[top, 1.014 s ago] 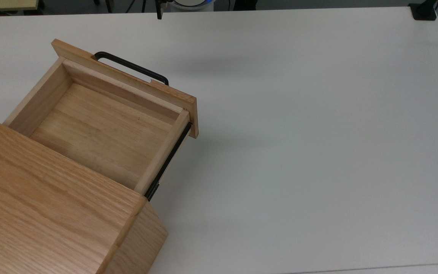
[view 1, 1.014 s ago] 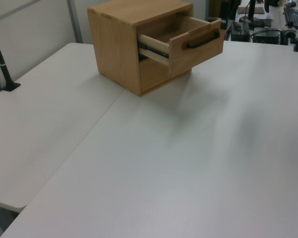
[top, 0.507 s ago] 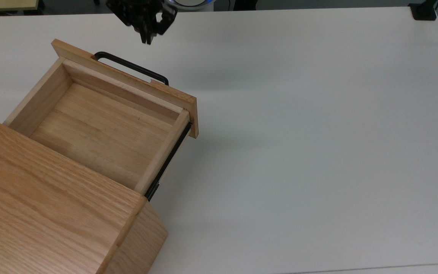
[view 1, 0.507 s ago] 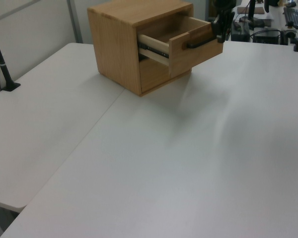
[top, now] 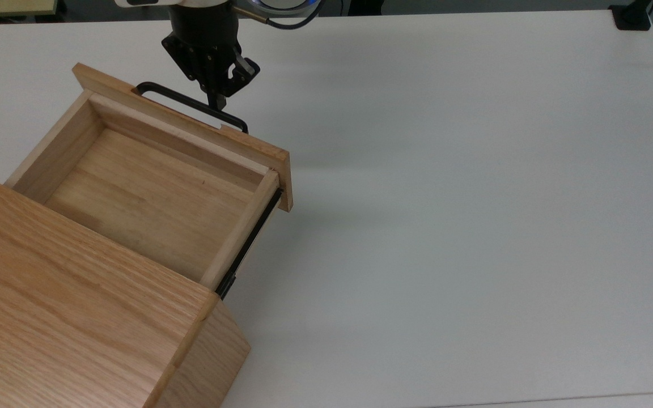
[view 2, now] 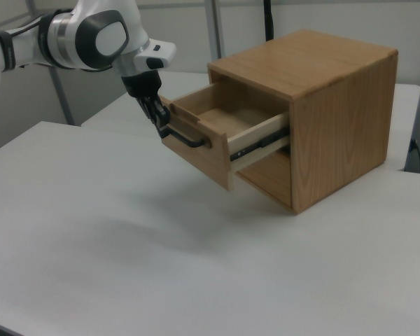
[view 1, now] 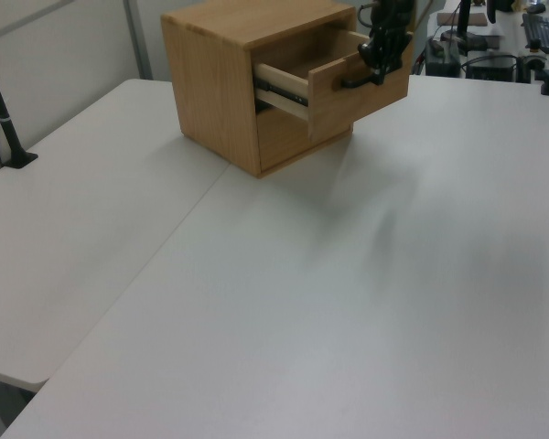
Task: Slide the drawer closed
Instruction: 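Lower the gripper onto the drawer front beside the black handle, then push the drawer front with the gripper into the cabinet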
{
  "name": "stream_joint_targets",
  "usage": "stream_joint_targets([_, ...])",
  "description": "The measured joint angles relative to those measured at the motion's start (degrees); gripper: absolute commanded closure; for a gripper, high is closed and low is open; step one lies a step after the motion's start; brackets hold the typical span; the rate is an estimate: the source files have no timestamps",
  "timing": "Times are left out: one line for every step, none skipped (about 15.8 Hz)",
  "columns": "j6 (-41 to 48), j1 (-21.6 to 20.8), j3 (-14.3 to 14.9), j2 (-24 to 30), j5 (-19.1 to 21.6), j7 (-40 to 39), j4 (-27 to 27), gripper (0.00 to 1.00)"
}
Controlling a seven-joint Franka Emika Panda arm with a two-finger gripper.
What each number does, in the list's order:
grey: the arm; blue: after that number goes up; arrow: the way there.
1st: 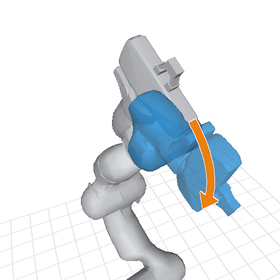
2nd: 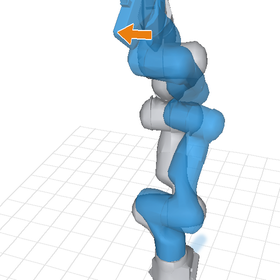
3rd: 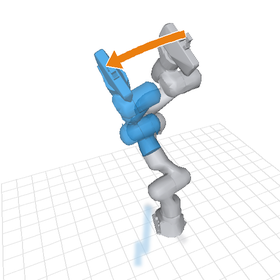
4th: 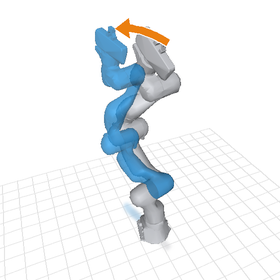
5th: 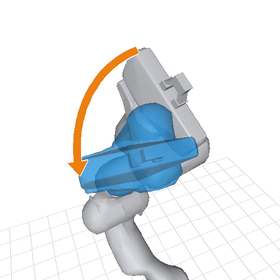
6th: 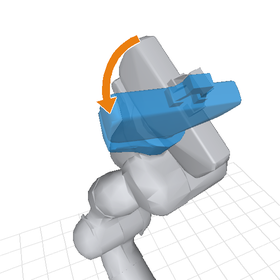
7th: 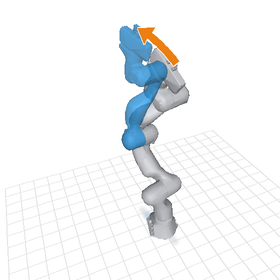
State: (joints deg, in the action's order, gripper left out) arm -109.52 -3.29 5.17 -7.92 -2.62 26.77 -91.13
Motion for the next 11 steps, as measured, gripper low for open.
stream_joint_targets([-0.9,0.0,0.0,-0.2,0.0,0.8,0.0,1.00])
stream_joint_targets([-2.1,0.0,0.0,-0.5,0.0,1.3,0.0,1.00])
stream_joint_targets([-3.1,0.1,0.0,-0.7,0.0,1.5,0.0,1.00])
stream_joint_targets([-4.3,0.2,0.1,-0.9,-0.1,1.6,0.0,1.00])
stream_joint_targets([-6.2,0.4,0.1,-1.5,-0.6,1.6,0.3,1.00])
stream_joint_targets([-6.9,0.6,0.1,-2.0,-1.0,1.7,0.7,1.00])
stream_joint_targets([-7.4,1.0,0.2,-2.8,-1.2,1.7,1.3,1.00])
stream_joint_targets([-7.8,1.4,0.2,-3.6,-1.4,1.7,2.2,1.00])
stream_joint_targets([-8.3,1.9,0.2,-4.6,-1.6,1.7,3.3,1.00])
stream_joint_targets([-9.0,2.3,0.2,-5.6,-2.0,1.7,4.5,1.00])
stream_joint_targets([-10.3,2.8,0.2,-6.7,-2.3,1.7,5.6,1.00])
